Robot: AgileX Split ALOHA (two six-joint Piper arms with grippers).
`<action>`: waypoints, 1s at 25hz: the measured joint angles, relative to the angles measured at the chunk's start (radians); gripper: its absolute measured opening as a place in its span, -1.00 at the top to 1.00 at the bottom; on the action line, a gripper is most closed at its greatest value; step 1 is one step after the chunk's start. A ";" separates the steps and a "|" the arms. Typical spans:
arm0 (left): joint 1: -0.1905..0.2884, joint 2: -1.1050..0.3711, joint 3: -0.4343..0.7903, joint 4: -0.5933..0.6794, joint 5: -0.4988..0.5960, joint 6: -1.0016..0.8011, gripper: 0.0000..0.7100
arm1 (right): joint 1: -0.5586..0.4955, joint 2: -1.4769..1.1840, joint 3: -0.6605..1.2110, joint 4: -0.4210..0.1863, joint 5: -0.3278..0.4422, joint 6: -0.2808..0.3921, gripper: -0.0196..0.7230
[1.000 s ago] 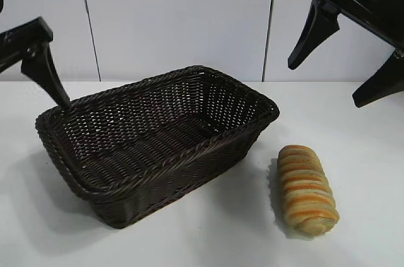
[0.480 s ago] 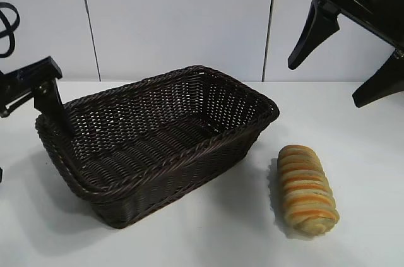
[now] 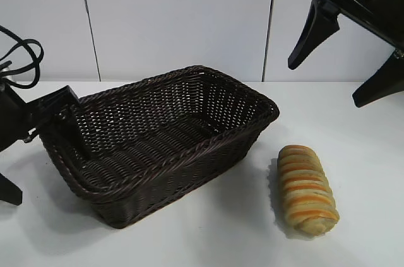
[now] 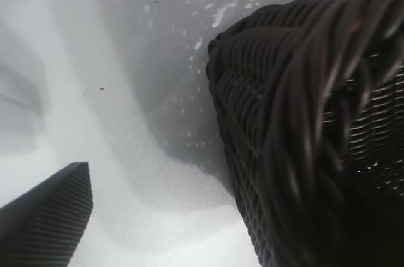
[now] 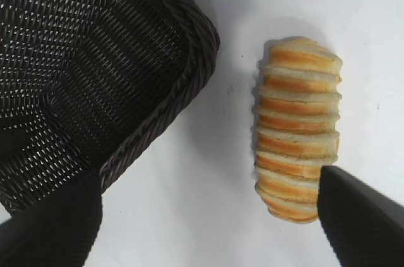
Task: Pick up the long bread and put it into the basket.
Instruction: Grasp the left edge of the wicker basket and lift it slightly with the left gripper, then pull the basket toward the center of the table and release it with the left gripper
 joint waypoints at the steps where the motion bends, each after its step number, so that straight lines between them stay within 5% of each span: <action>1: -0.001 0.000 -0.003 -0.005 -0.002 0.000 -0.36 | 0.000 0.000 0.000 0.001 0.000 0.000 -0.83; 7: -0.001 0.000 -0.007 -0.018 -0.001 0.000 0.46 | 0.000 0.000 0.000 0.001 -0.001 0.000 -0.83; 10: -0.001 0.000 -0.026 -0.018 0.016 0.000 0.71 | 0.000 0.000 0.000 0.001 -0.001 0.000 -0.83; 25: -0.001 0.012 -0.357 0.081 0.274 0.030 0.71 | 0.000 0.000 0.000 0.001 0.000 0.000 -0.83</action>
